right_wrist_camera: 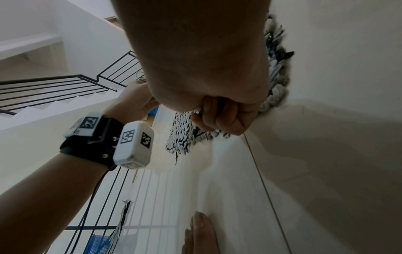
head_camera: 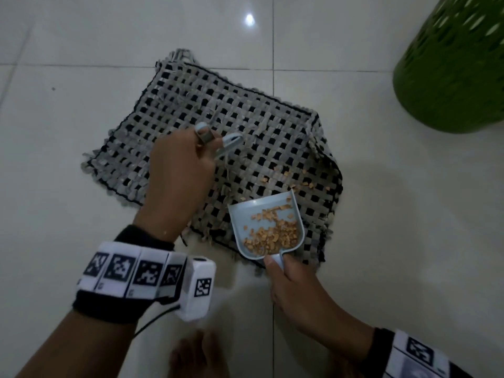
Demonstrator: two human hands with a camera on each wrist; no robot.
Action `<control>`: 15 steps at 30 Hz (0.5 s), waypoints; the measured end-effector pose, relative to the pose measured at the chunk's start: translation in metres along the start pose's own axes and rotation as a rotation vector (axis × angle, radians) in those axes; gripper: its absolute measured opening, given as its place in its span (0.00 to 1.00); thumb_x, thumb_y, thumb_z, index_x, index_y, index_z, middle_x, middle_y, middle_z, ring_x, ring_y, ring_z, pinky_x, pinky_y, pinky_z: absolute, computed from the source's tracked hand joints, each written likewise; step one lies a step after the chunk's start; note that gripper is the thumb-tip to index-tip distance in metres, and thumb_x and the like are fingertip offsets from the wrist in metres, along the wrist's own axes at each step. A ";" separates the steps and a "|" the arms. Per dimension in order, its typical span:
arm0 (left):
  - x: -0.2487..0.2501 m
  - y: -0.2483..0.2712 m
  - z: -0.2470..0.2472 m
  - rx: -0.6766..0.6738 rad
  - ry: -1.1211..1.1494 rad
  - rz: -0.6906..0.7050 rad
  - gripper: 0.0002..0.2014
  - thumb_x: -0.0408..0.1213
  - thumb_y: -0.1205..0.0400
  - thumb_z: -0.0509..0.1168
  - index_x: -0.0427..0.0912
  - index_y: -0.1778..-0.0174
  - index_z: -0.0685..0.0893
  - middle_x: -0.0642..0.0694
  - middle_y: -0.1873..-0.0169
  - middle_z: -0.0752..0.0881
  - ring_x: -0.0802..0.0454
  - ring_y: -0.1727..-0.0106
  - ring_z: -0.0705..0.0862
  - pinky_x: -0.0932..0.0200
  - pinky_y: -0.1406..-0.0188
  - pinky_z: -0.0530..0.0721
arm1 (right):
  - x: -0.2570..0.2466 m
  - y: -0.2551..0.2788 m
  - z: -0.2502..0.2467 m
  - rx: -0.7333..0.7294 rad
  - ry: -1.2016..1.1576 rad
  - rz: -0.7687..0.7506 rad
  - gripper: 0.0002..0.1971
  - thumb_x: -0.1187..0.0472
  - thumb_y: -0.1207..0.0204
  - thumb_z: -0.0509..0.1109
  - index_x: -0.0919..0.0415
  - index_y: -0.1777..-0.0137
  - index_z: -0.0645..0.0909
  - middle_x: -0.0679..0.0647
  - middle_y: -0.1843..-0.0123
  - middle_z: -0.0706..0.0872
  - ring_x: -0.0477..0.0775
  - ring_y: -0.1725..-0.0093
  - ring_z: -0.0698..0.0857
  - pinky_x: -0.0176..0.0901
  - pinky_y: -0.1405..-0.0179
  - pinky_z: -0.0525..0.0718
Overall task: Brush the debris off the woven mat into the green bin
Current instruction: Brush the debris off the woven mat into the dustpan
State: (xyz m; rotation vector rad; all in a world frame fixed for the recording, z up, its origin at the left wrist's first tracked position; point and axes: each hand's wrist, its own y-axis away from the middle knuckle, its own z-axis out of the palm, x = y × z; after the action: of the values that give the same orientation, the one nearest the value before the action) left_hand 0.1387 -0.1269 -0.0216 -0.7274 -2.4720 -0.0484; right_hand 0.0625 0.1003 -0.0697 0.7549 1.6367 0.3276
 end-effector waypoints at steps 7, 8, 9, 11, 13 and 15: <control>0.027 0.027 0.020 -0.150 -0.047 0.116 0.13 0.41 0.11 0.62 0.45 0.59 0.87 0.54 0.75 0.75 0.64 0.77 0.68 0.67 0.76 0.58 | 0.001 0.002 -0.001 -0.017 -0.015 0.030 0.22 0.51 0.11 0.57 0.57 0.68 0.70 0.50 0.77 0.74 0.47 0.76 0.76 0.37 0.74 0.72; 0.030 0.034 0.022 -0.170 -0.046 0.128 0.12 0.40 0.12 0.64 0.42 0.57 0.88 0.53 0.74 0.76 0.62 0.76 0.71 0.66 0.76 0.60 | 0.001 0.001 -0.002 -0.018 -0.018 0.030 0.22 0.51 0.11 0.57 0.57 0.68 0.70 0.50 0.77 0.74 0.47 0.76 0.76 0.37 0.74 0.73; 0.031 0.038 0.022 -0.189 -0.038 0.133 0.11 0.40 0.12 0.65 0.40 0.55 0.89 0.51 0.73 0.79 0.57 0.75 0.75 0.64 0.75 0.65 | 0.001 0.001 -0.002 -0.019 -0.015 0.030 0.21 0.51 0.11 0.57 0.58 0.67 0.70 0.50 0.77 0.75 0.47 0.76 0.76 0.37 0.74 0.73; 0.030 0.038 0.017 -0.183 0.003 0.110 0.11 0.42 0.13 0.65 0.43 0.48 0.91 0.50 0.68 0.87 0.57 0.73 0.79 0.66 0.74 0.71 | 0.001 0.001 -0.004 -0.016 -0.003 0.025 0.21 0.51 0.12 0.57 0.59 0.66 0.71 0.51 0.76 0.75 0.46 0.75 0.76 0.36 0.74 0.73; 0.021 0.032 0.010 -0.126 -0.014 0.079 0.12 0.44 0.11 0.62 0.45 0.48 0.91 0.50 0.66 0.88 0.57 0.72 0.80 0.67 0.75 0.75 | 0.002 0.002 -0.004 -0.010 -0.003 0.019 0.20 0.51 0.12 0.57 0.58 0.66 0.70 0.52 0.74 0.74 0.46 0.75 0.75 0.38 0.73 0.73; 0.008 0.025 0.007 -0.073 -0.102 0.058 0.17 0.46 0.10 0.60 0.41 0.53 0.89 0.46 0.70 0.86 0.51 0.72 0.80 0.55 0.75 0.77 | 0.004 0.002 -0.005 -0.008 -0.013 0.011 0.20 0.51 0.12 0.58 0.57 0.66 0.68 0.52 0.74 0.72 0.47 0.74 0.73 0.42 0.70 0.72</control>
State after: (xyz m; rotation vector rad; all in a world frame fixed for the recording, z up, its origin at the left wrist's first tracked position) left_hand 0.1424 -0.1003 -0.0262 -0.8516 -2.5558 -0.0823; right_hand 0.0583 0.1058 -0.0705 0.7591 1.6183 0.3364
